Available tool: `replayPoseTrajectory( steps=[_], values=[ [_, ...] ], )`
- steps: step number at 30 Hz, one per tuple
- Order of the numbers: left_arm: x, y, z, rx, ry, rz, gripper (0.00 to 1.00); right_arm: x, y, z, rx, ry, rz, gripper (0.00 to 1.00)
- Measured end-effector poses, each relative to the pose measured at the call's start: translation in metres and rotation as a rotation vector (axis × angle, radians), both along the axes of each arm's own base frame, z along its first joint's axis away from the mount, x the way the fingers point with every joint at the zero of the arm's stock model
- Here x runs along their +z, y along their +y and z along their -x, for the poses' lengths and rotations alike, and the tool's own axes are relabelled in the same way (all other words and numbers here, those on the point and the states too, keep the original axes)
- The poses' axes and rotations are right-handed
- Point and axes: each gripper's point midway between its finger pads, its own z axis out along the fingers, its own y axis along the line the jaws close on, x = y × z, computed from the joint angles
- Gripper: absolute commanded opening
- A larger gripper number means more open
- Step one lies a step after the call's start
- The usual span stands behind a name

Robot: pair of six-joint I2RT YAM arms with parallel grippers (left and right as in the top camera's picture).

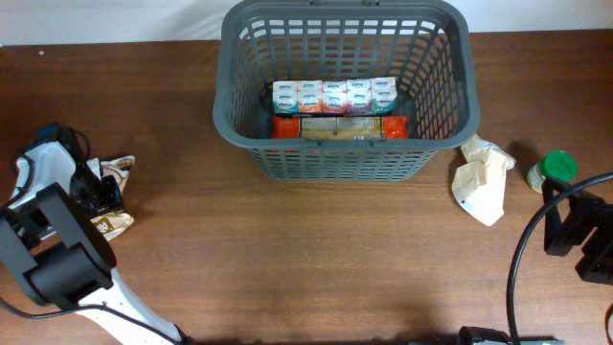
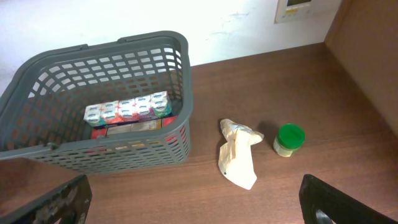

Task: Pack container
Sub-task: 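Move the left gripper to the clear rice bag and grasp it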

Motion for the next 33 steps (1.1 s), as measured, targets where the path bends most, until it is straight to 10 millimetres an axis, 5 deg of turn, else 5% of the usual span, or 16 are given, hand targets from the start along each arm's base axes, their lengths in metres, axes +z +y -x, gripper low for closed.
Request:
replayPoseTrajectory(
  steps=[8,12,16,21,24,27,30,33],
  values=[
    [0.005,-0.003,0.005,0.005,0.025,0.018,0.02,0.0,0.0,0.0,0.0,0.0,0.0,0.99],
    [0.023,-0.007,0.002,0.0,0.073,0.082,0.02,0.0,0.0,0.0,0.0,0.0,0.001,0.99],
    [0.074,0.006,-0.032,-0.029,-0.026,0.056,0.02,0.0,0.0,0.0,0.0,0.0,0.0,0.99],
    [0.175,0.017,-0.084,-0.101,-0.264,-0.066,0.02,0.0,0.0,0.0,0.0,0.0,0.0,0.99],
    [0.242,0.006,-0.113,-0.191,-0.439,-0.156,0.02,0.0,0.0,0.0,0.0,0.0,0.0,0.99],
    [0.288,-0.018,-0.132,-0.287,-0.56,-0.214,0.02,0.0,0.0,0.0,0.0,0.0,0.0,0.99],
    [0.307,-0.045,-0.135,-0.368,-0.596,-0.22,0.02,0.0,0.0,0.0,0.0,0.0,0.0,0.99],
    [0.289,-0.052,-0.118,-0.384,-0.484,-0.183,0.12,0.0,0.0,0.0,0.0,0.0,0.001,0.99]
  ],
)
